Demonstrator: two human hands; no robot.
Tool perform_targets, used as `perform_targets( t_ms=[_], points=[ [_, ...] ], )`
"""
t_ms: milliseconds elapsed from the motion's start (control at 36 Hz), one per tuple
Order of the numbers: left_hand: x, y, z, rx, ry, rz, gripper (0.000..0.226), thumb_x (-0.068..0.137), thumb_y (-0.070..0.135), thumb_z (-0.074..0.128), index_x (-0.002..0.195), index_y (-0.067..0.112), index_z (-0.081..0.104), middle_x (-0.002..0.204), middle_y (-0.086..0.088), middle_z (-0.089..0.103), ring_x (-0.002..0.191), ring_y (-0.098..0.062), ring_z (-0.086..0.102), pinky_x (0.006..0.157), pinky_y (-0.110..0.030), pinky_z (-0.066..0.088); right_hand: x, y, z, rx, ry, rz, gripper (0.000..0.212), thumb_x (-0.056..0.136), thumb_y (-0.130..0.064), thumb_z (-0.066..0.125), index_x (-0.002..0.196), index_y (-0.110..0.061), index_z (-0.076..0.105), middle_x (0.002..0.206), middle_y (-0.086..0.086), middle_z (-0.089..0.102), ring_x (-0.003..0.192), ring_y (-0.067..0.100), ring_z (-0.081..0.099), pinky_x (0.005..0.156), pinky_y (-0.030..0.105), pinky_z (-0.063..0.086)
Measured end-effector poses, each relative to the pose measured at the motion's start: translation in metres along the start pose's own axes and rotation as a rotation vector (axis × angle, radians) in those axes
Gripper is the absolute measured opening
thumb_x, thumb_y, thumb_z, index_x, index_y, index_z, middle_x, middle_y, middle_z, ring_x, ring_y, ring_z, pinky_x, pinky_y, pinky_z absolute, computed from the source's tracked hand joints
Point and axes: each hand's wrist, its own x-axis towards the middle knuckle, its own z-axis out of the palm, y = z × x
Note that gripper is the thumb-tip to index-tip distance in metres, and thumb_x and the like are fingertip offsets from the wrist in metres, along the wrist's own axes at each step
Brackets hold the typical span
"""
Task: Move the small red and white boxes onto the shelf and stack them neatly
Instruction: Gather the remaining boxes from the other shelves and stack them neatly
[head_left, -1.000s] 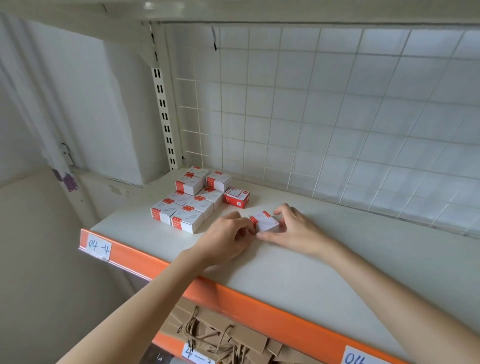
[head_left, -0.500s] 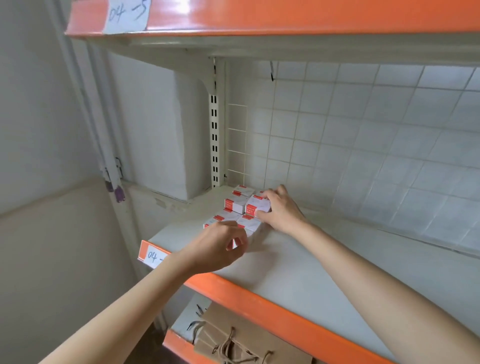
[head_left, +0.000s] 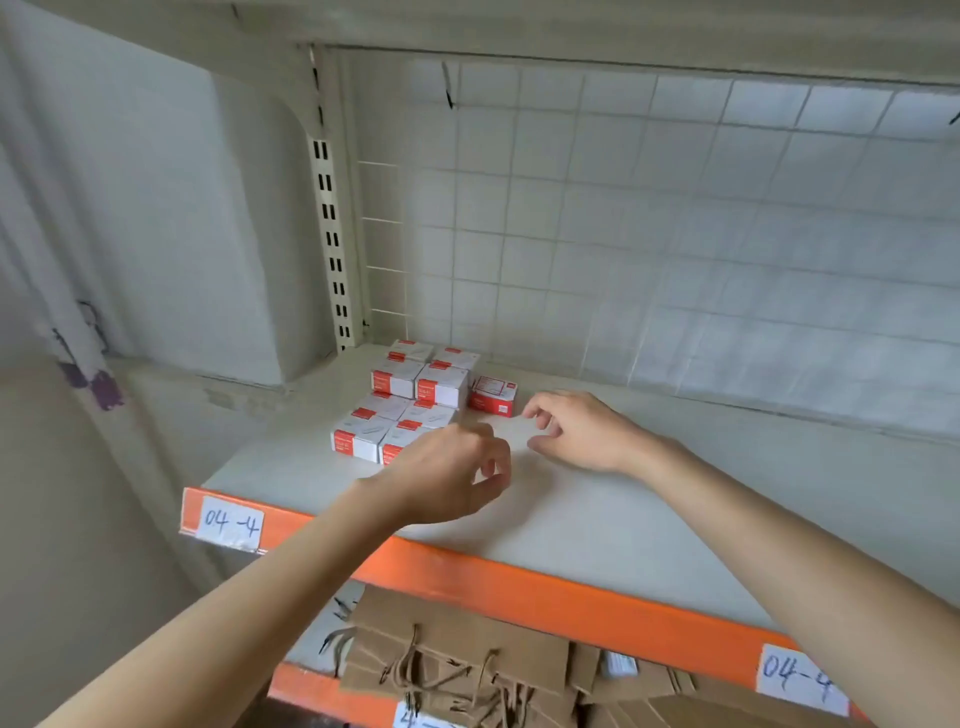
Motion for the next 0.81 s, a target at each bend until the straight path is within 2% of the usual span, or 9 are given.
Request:
perform_targets(
  t_ms=[83,167,361,472,583,806],
  points=[
    [0.013,0.014,0.007,0.045,-0.04,0.032,0.014,0.091,0.03,0.054,0.095,0.022,0.066,0.094,0.005,0.058,0.07,-0.007,0.045,0.068,-0.026,0.045,-0.023,0.026,-0.007,-0.101,-0.05,0.022,0.035,0.087,-0.024,0.059,0.12,-0.014,0.053,0.114,0.003,0.055,0.087,0.011,0.047,0.087,0.025,0.042],
    [0.028,0.031,0.011,0.083,-0.06,0.064,0.016,0.092,0.033,0.053,0.097,0.024,0.065,0.096,0.006,0.059,0.071,-0.007,0.046,0.069,-0.026,0.044,-0.047,0.049,-0.019,-0.131,-0.07,0.06,0.036,0.088,-0.025,0.059,0.121,-0.015,0.051,0.112,-0.002,0.051,0.089,0.007,0.045,0.091,0.025,0.041],
    [0.066,0.103,0.033,0.102,-0.08,0.166,0.017,0.092,0.034,0.053,0.099,0.024,0.066,0.098,0.004,0.061,0.072,-0.007,0.046,0.066,-0.024,0.039,-0.121,0.11,-0.047,-0.156,-0.043,0.163,0.035,0.088,-0.024,0.056,0.122,-0.017,0.051,0.116,0.002,0.052,0.101,0.015,0.052,0.094,0.03,0.043],
    [0.085,0.166,0.05,0.121,-0.118,0.204,0.02,0.093,0.035,0.052,0.102,0.024,0.065,0.101,0.004,0.06,0.086,-0.011,0.057,0.069,-0.023,0.04,-0.185,0.151,-0.067,-0.191,-0.031,0.201,0.035,0.09,-0.023,0.053,0.124,-0.016,0.05,0.117,0.002,0.05,0.105,0.018,0.052,0.094,0.03,0.042],
    [0.108,0.239,0.072,0.155,-0.194,0.272,0.023,0.094,0.036,0.05,0.106,0.023,0.064,0.108,0.004,0.059,0.098,-0.014,0.056,0.079,-0.025,0.045,-0.251,0.198,-0.094,-0.223,-0.001,0.284,0.036,0.09,-0.023,0.051,0.125,-0.017,0.048,0.118,0.001,0.048,0.105,0.02,0.052,0.092,0.031,0.041],
    [0.153,0.386,0.133,0.11,-0.141,0.452,0.021,0.094,0.033,0.049,0.105,0.023,0.063,0.107,0.004,0.058,0.096,-0.014,0.058,0.072,-0.023,0.041,-0.392,0.277,-0.132,-0.225,0.045,0.448,0.035,0.09,-0.023,0.053,0.124,-0.018,0.05,0.12,0.002,0.049,0.102,0.019,0.054,0.092,0.033,0.043]
  ],
)
